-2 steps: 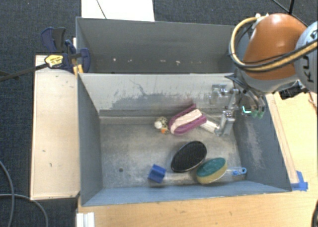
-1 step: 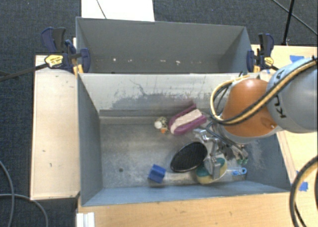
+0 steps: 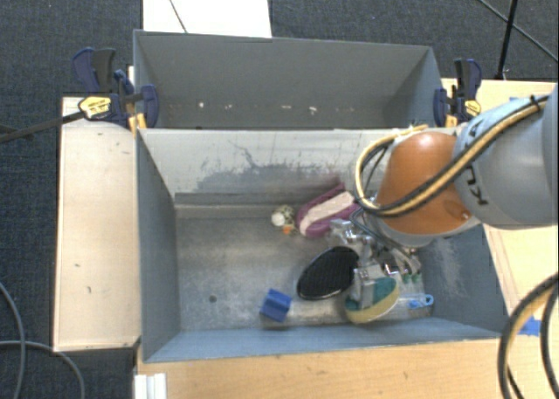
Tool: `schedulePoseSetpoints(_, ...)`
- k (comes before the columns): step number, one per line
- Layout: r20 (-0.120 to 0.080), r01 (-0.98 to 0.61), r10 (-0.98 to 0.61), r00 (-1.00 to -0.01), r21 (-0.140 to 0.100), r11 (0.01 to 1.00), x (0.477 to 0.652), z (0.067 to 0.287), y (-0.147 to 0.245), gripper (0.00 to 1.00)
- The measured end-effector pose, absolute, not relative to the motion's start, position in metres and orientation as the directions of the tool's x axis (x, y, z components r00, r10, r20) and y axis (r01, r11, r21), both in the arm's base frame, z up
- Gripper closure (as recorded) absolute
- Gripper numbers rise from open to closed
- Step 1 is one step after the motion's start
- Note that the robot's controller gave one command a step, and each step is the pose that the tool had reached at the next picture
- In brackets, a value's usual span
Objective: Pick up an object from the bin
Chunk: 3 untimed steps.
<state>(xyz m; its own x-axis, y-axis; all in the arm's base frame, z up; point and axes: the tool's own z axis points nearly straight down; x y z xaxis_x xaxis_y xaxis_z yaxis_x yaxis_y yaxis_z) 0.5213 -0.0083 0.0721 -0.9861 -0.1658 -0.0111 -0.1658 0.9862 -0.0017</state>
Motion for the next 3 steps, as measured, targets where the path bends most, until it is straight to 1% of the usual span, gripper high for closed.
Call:
schedulePoseSetpoints(1, -0.006, -0.168, -0.168, -0.986, -0.001, 0.986, 0.52, 0.071, -0.008, 1.0)
schedulePoseSetpoints(2, -0.01, -0.162, -0.162, -0.987, -0.002, 0.987, 0.517, 0.188, -0.021, 1.0)
schedulePoseSetpoints(3, -0.003, -0.162, -0.162, -0.987, 0.0, 0.987, 0.516, 0.183, -0.02, 0.0)
